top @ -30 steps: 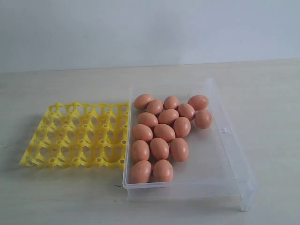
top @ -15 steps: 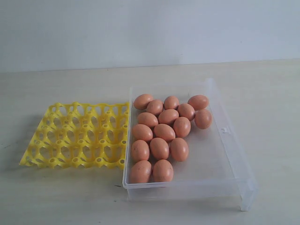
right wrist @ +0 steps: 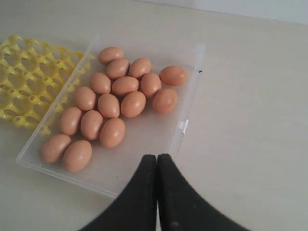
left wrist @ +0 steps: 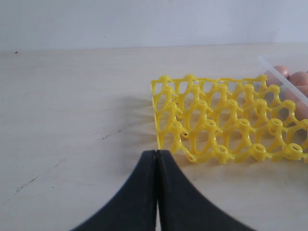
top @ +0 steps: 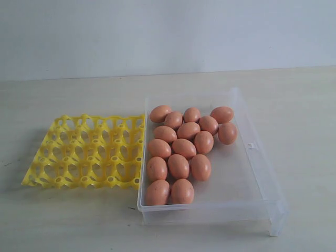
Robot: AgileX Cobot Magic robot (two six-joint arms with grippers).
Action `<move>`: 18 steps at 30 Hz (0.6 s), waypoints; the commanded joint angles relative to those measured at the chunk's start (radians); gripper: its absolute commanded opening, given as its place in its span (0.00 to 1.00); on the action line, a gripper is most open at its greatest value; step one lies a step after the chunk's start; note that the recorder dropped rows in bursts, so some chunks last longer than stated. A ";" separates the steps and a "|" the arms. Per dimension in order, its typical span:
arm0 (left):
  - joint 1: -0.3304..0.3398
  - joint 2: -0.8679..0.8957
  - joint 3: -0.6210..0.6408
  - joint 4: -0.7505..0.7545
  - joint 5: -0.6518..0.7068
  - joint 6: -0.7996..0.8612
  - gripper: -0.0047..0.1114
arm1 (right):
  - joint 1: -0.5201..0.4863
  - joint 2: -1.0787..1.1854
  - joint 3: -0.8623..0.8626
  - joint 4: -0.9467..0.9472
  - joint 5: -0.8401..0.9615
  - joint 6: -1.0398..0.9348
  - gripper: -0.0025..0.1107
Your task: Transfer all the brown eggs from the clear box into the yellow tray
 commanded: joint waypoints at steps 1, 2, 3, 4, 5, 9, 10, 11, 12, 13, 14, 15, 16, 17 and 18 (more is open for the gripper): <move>0.001 -0.006 -0.004 -0.002 -0.010 0.003 0.04 | 0.029 0.036 -0.003 0.012 -0.037 -0.039 0.02; 0.001 -0.006 -0.004 -0.002 -0.010 0.003 0.04 | 0.035 0.048 -0.003 0.016 -0.027 -0.039 0.02; 0.001 -0.006 -0.004 -0.002 -0.010 0.003 0.04 | 0.041 0.062 -0.003 0.022 -0.009 -0.037 0.02; 0.001 -0.006 -0.004 -0.002 -0.010 0.003 0.04 | 0.041 0.075 -0.003 0.037 0.012 -0.037 0.02; 0.001 -0.006 -0.004 -0.002 -0.010 0.003 0.04 | 0.041 0.087 -0.003 0.047 0.032 -0.037 0.02; 0.001 -0.006 -0.004 -0.002 -0.010 0.003 0.04 | 0.041 0.153 0.000 0.007 0.171 -0.037 0.02; 0.001 -0.006 -0.004 -0.002 -0.010 0.003 0.04 | 0.041 0.164 0.015 0.017 0.182 -0.029 0.02; 0.001 -0.006 -0.004 -0.002 -0.010 0.003 0.04 | 0.041 0.169 0.022 0.044 0.182 -0.029 0.02; 0.001 -0.006 -0.004 -0.002 -0.010 0.003 0.04 | 0.041 0.181 0.039 0.141 0.184 -0.070 0.02; 0.001 -0.006 -0.004 -0.002 -0.010 0.003 0.04 | 0.041 0.192 0.041 0.217 0.200 -0.143 0.02; 0.001 -0.006 -0.004 -0.002 -0.010 0.003 0.04 | 0.048 0.194 0.041 0.244 0.202 -0.169 0.02; 0.001 -0.006 -0.004 -0.002 -0.010 0.003 0.04 | 0.077 0.200 0.039 0.256 0.195 -0.175 0.04; 0.001 -0.006 -0.004 -0.002 -0.010 0.003 0.04 | 0.100 0.205 0.037 0.257 0.178 -0.175 0.06; 0.001 -0.006 -0.004 -0.002 -0.010 0.003 0.04 | 0.134 0.216 0.037 0.261 0.132 -0.175 0.11; 0.001 -0.006 -0.004 -0.002 -0.010 0.003 0.04 | 0.159 0.229 0.037 0.269 0.100 -0.175 0.14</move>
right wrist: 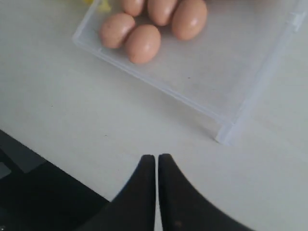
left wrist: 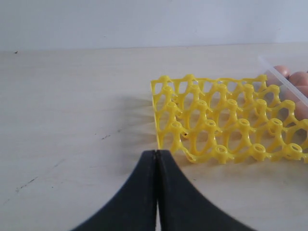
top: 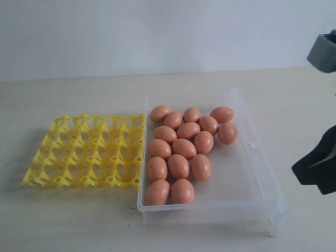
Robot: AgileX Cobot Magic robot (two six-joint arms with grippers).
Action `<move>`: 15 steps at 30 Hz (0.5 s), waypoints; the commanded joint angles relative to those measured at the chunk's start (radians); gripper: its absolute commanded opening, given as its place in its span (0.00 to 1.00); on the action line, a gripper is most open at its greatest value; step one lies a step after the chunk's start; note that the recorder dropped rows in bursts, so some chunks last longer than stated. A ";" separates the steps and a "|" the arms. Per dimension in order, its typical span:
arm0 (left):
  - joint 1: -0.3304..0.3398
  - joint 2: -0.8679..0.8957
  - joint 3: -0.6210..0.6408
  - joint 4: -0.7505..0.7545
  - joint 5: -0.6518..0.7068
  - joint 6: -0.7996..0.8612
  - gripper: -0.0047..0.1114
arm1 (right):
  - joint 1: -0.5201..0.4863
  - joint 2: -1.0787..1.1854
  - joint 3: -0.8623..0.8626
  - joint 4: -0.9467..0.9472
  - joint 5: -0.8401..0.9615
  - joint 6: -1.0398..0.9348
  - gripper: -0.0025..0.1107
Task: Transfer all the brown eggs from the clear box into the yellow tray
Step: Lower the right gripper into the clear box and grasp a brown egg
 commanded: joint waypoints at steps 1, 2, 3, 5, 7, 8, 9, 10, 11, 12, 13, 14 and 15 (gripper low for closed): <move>0.001 -0.006 -0.004 -0.002 -0.010 0.003 0.04 | 0.103 0.055 0.001 0.034 -0.153 -0.005 0.19; 0.001 -0.006 -0.004 -0.002 -0.010 0.003 0.04 | 0.131 0.082 0.001 0.034 -0.197 -0.004 0.23; 0.001 -0.006 -0.004 -0.002 -0.010 0.003 0.04 | 0.166 0.131 -0.001 0.032 -0.259 -0.004 0.29; 0.001 -0.006 -0.004 -0.002 -0.010 0.003 0.04 | 0.200 0.196 -0.025 0.032 -0.303 -0.004 0.37; 0.001 -0.006 -0.004 -0.002 -0.010 0.003 0.04 | 0.232 0.274 -0.083 0.032 -0.303 -0.004 0.46; 0.001 -0.006 -0.004 -0.002 -0.010 0.003 0.04 | 0.245 0.319 -0.125 0.030 -0.301 -0.004 0.50; 0.001 -0.006 -0.004 -0.002 -0.010 0.003 0.04 | 0.251 0.368 -0.174 0.016 -0.296 -0.004 0.54; 0.001 -0.006 -0.004 -0.002 -0.010 0.003 0.04 | 0.251 0.418 -0.227 -0.001 -0.282 -0.004 0.56; 0.001 -0.006 -0.004 -0.002 -0.010 0.003 0.04 | 0.251 0.471 -0.286 -0.032 -0.258 0.007 0.57; 0.001 -0.006 -0.004 -0.002 -0.010 0.003 0.04 | 0.251 0.527 -0.345 -0.070 -0.219 0.035 0.58; 0.001 -0.006 -0.004 -0.002 -0.010 0.003 0.04 | 0.251 0.572 -0.391 -0.107 -0.179 0.064 0.58; 0.001 -0.006 -0.004 -0.002 -0.010 0.003 0.04 | 0.251 0.629 -0.446 -0.158 -0.122 0.105 0.58; 0.001 -0.006 -0.004 -0.002 -0.010 0.003 0.04 | 0.251 0.682 -0.494 -0.206 -0.061 0.143 0.58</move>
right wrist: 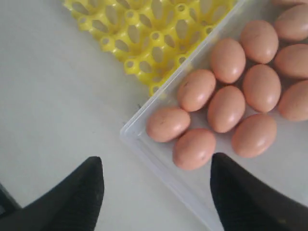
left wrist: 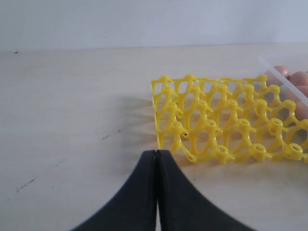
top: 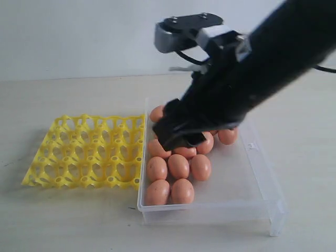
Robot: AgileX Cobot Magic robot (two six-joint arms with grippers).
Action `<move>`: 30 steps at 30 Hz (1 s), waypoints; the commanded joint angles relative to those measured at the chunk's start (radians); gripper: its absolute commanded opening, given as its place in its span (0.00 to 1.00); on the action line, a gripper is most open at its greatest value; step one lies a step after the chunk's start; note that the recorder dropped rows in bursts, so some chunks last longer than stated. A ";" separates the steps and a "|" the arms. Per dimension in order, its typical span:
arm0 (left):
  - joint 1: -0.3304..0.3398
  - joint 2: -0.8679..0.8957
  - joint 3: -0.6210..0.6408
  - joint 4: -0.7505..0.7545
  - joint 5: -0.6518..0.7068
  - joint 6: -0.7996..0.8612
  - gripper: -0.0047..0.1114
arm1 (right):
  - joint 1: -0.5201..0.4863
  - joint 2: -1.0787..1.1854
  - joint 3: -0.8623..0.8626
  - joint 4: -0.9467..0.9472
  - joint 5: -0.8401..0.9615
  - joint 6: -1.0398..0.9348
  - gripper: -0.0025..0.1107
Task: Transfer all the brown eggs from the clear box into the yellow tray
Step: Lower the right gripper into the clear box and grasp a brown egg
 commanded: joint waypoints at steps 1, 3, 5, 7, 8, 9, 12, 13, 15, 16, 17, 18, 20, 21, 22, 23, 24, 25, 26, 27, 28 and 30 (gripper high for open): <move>0.001 -0.006 -0.004 -0.002 -0.010 0.003 0.04 | 0.002 0.225 -0.206 -0.181 0.217 0.134 0.58; 0.001 -0.006 -0.004 -0.002 -0.010 0.003 0.04 | 0.002 0.311 -0.262 -0.227 0.289 0.170 0.58; 0.001 -0.006 -0.004 -0.002 -0.010 0.003 0.04 | 0.002 0.371 -0.279 -0.232 0.306 0.177 0.58; 0.001 -0.006 -0.004 -0.002 -0.010 0.003 0.04 | 0.002 0.404 -0.277 -0.232 0.273 0.174 0.58; 0.001 -0.006 -0.004 -0.002 -0.010 0.003 0.04 | 0.002 0.413 -0.277 -0.232 0.254 0.174 0.58; 0.001 -0.006 -0.004 -0.002 -0.010 0.003 0.04 | 0.002 0.422 -0.277 -0.232 0.218 0.174 0.57; 0.001 -0.006 -0.004 -0.002 -0.010 0.003 0.04 | -0.005 0.422 -0.277 -0.275 0.164 0.174 0.54; 0.001 -0.006 -0.004 -0.002 -0.010 0.003 0.04 | -0.026 0.422 -0.277 -0.288 0.143 0.174 0.53; 0.001 -0.006 -0.004 -0.002 -0.010 0.003 0.04 | -0.073 0.422 -0.277 -0.288 0.124 0.174 0.52; 0.001 -0.006 -0.004 -0.002 -0.010 0.003 0.04 | -0.102 0.422 -0.277 -0.288 0.124 0.174 0.52; 0.001 -0.006 -0.004 -0.002 -0.010 0.003 0.04 | -0.116 0.423 -0.275 -0.286 0.124 0.174 0.52; 0.001 -0.006 -0.004 -0.002 -0.010 0.003 0.04 | -0.138 0.423 -0.262 -0.264 0.118 0.156 0.52; 0.001 -0.006 -0.004 -0.002 -0.010 0.003 0.04 | -0.172 0.423 -0.219 -0.196 0.067 0.103 0.52; 0.001 -0.006 -0.004 -0.002 -0.010 0.003 0.04 | -0.179 0.424 -0.199 -0.171 0.042 0.088 0.52; 0.001 -0.006 -0.004 -0.002 -0.010 0.003 0.04 | -0.180 0.429 -0.169 -0.153 -0.004 0.080 0.52; 0.001 -0.006 -0.004 -0.002 -0.010 0.003 0.04 | -0.180 0.434 -0.157 -0.153 -0.023 0.078 0.52; 0.001 -0.006 -0.004 -0.002 -0.010 0.003 0.04 | -0.180 0.451 -0.151 -0.151 -0.037 0.078 0.52; 0.001 -0.006 -0.004 -0.002 -0.010 0.003 0.04 | -0.180 0.463 -0.151 -0.149 -0.040 0.078 0.52; 0.001 -0.006 -0.004 -0.002 -0.010 0.003 0.04 | -0.180 0.476 -0.151 -0.149 -0.054 0.078 0.52; 0.001 -0.006 -0.004 -0.002 -0.010 0.003 0.04 | -0.180 0.488 -0.151 -0.149 -0.068 0.078 0.52; 0.001 -0.006 -0.004 -0.002 -0.010 0.003 0.04 | -0.180 0.498 -0.151 -0.146 -0.079 0.078 0.52; 0.001 -0.006 -0.004 -0.002 -0.010 0.003 0.04 | -0.180 0.519 -0.151 -0.119 -0.104 0.076 0.52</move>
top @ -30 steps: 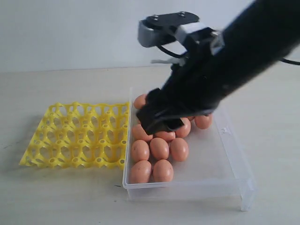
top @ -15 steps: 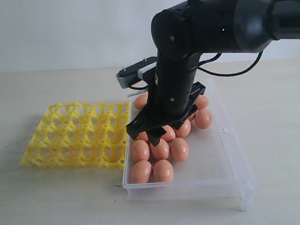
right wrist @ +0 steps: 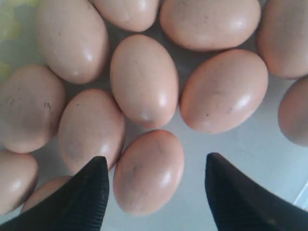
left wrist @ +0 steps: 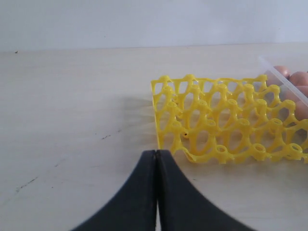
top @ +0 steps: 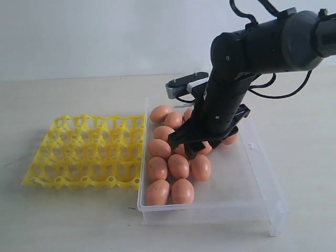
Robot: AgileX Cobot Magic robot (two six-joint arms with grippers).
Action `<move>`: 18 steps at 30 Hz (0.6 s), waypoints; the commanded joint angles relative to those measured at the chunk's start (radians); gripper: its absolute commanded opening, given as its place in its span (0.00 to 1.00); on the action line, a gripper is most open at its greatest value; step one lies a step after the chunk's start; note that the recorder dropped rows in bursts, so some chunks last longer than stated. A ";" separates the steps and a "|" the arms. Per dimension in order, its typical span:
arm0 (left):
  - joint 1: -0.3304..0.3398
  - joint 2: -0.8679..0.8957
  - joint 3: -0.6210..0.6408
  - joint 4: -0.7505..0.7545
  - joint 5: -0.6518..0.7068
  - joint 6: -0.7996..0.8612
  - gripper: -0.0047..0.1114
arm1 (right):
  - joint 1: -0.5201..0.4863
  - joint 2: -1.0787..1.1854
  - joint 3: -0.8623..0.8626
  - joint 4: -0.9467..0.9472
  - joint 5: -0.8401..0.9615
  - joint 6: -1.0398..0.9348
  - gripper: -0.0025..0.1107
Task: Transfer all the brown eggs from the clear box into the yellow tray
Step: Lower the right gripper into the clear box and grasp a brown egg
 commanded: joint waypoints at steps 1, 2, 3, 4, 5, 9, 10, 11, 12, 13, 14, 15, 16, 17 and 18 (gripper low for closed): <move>0.001 -0.006 -0.004 -0.002 -0.010 0.003 0.04 | -0.005 0.045 0.004 0.035 -0.070 -0.015 0.52; 0.001 -0.006 -0.004 -0.002 -0.010 0.003 0.04 | -0.005 0.050 0.004 0.042 -0.083 -0.017 0.52; 0.001 -0.006 -0.004 -0.002 -0.010 0.003 0.04 | -0.005 0.058 0.004 0.043 -0.092 -0.017 0.52; 0.001 -0.006 -0.004 -0.002 -0.010 0.003 0.04 | -0.005 0.064 0.004 0.046 -0.096 -0.017 0.52; 0.001 -0.006 -0.004 -0.002 -0.010 0.003 0.04 | -0.005 0.068 0.004 0.046 -0.099 -0.017 0.52; 0.001 -0.006 -0.004 -0.002 -0.010 0.003 0.04 | -0.005 0.090 0.007 0.046 -0.095 -0.027 0.52; 0.001 -0.006 -0.004 -0.002 -0.010 0.003 0.04 | -0.005 0.096 0.010 0.046 -0.095 -0.029 0.52; 0.001 -0.006 -0.004 -0.002 -0.010 0.003 0.04 | -0.005 0.100 0.010 0.046 -0.090 -0.031 0.52; 0.001 -0.006 -0.004 -0.002 -0.010 0.003 0.04 | -0.005 0.108 0.010 0.046 -0.081 -0.034 0.52; 0.001 -0.006 -0.004 -0.002 -0.010 0.003 0.04 | -0.005 0.113 0.010 0.046 -0.069 -0.034 0.52; 0.001 -0.006 -0.004 -0.002 -0.010 0.003 0.04 | -0.005 0.115 0.010 0.048 -0.059 -0.035 0.52; 0.001 -0.006 -0.004 -0.002 -0.010 0.003 0.04 | -0.005 0.120 0.010 0.062 -0.047 -0.038 0.52; 0.001 -0.006 -0.004 -0.002 -0.010 0.003 0.04 | -0.005 0.120 0.010 0.070 -0.042 -0.043 0.52; 0.001 -0.006 -0.004 -0.002 -0.010 0.003 0.04 | -0.005 0.120 0.010 0.072 -0.037 -0.045 0.52; 0.001 -0.006 -0.004 -0.002 -0.010 0.003 0.04 | -0.005 0.120 0.010 0.072 -0.029 -0.045 0.52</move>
